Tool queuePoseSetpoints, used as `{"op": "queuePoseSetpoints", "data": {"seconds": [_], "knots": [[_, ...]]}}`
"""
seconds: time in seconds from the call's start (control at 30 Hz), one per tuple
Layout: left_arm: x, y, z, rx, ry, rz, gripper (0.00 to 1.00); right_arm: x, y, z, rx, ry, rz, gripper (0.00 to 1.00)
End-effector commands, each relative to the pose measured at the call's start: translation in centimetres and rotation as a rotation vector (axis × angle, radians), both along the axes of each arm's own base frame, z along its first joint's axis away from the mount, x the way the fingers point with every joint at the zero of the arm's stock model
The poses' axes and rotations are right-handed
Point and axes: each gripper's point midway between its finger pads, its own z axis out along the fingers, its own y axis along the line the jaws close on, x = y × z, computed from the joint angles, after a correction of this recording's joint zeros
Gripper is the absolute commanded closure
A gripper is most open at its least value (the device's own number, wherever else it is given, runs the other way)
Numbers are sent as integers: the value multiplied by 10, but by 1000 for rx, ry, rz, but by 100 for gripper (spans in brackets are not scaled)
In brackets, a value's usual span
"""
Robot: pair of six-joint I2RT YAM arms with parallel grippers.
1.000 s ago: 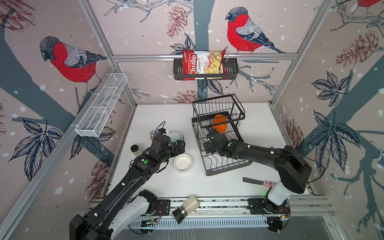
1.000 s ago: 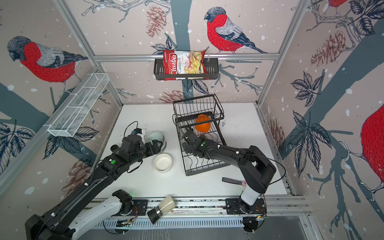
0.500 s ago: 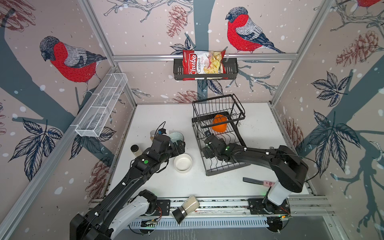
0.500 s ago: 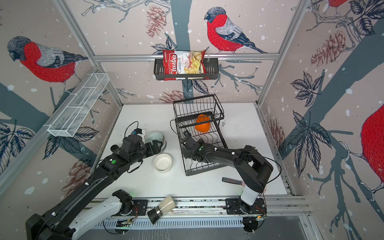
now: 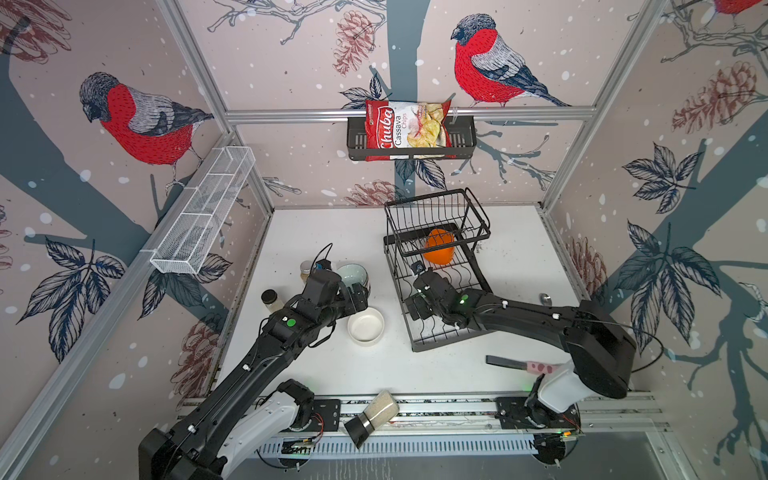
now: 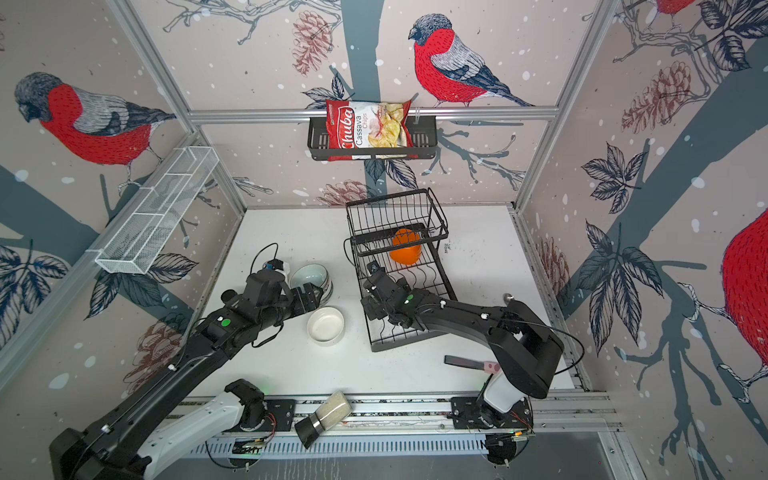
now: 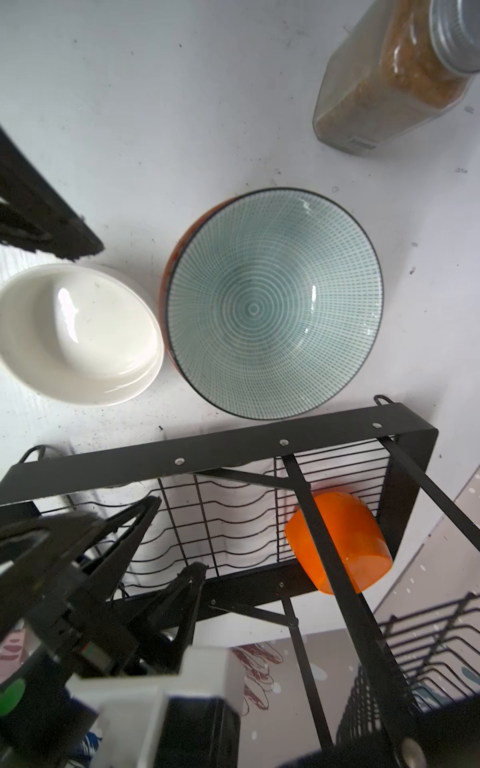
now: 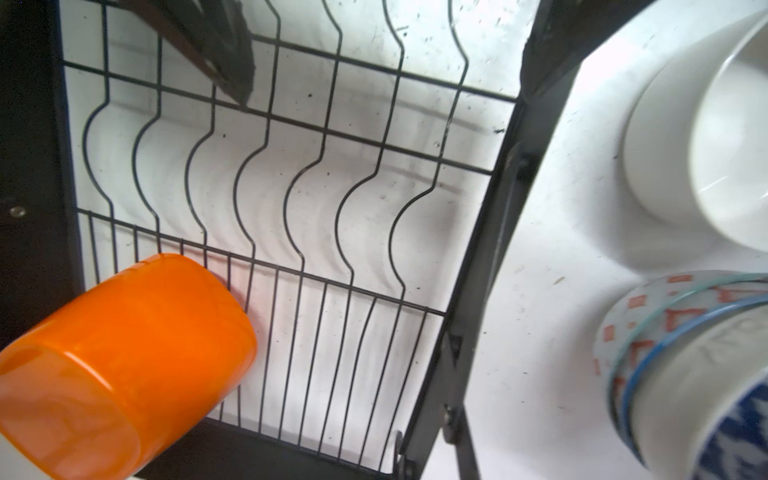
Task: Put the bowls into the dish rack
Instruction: 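Open the right gripper and release the orange bowl in the rack, then grasp the small white bowl rim with the left gripper while the right gripper withdraws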
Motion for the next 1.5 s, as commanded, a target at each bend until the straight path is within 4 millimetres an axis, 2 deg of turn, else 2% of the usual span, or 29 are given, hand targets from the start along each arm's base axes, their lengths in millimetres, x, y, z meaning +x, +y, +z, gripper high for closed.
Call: {"op": "queuePoseSetpoints", "data": {"seconds": [0.0, 0.17, 0.3, 0.43, 0.57, 0.73, 0.87, 1.03, 1.47], "knots": [[-9, 4, -10, 32, 49, -15, 5, -14, 3, -1, 26, 50, 57, 1], [-15, 5, -23, 47, 102, -17, 6, -26, 0, -2, 52, 76, 85, 1], [-21, 6, -34, 55, 146, -17, 6, -29, -6, 7, 78, 60, 76, 1], [-29, 8, -50, 67, 207, -13, 8, -24, -18, 28, 109, -14, 19, 1], [-36, 8, -61, 57, 243, 1, 11, -19, -30, 58, 171, -112, -32, 2], [-43, 12, -73, 73, 272, 28, 14, -24, -42, 98, 298, -209, -36, 2], [-45, 9, -84, 84, 290, 29, 18, -26, -48, 114, 355, -265, -39, 1], [-47, 14, -96, 163, 322, 54, 23, -26, -52, 109, 338, -258, -51, 2], [-44, 14, -126, 242, 421, 71, 43, -23, -49, 90, 291, -214, -65, 2]]}}
